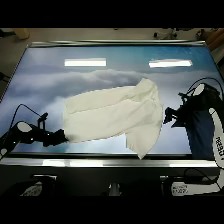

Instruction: Fold the shirts.

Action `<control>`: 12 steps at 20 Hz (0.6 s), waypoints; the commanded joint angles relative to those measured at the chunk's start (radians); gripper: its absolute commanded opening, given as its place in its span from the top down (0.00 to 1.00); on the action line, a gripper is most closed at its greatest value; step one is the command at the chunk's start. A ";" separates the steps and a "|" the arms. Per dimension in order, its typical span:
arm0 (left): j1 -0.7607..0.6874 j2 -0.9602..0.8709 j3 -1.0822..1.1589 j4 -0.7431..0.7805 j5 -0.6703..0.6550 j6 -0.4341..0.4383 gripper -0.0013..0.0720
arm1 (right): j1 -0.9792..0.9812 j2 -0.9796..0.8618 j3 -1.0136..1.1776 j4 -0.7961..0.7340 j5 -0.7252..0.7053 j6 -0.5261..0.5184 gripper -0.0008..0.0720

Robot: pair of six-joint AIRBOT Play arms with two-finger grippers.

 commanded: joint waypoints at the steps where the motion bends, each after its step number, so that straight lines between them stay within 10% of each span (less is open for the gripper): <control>1: -0.016 0.004 -0.006 -0.009 0.034 0.002 0.94 | 0.000 0.001 -0.118 0.116 -0.108 -0.080 0.39; 6: -0.016 0.045 0.016 -0.009 0.029 0.002 0.95 | 0.000 0.000 -0.235 0.245 -0.240 -0.109 0.42; 8: -0.015 0.062 0.053 -0.008 0.011 0.006 0.95 | 0.000 0.004 -0.227 0.254 -0.261 -0.114 0.95; 12: -0.015 0.190 0.366 0.041 -0.042 0.039 0.95 | -0.003 0.156 0.029 0.249 -0.190 -0.162 0.96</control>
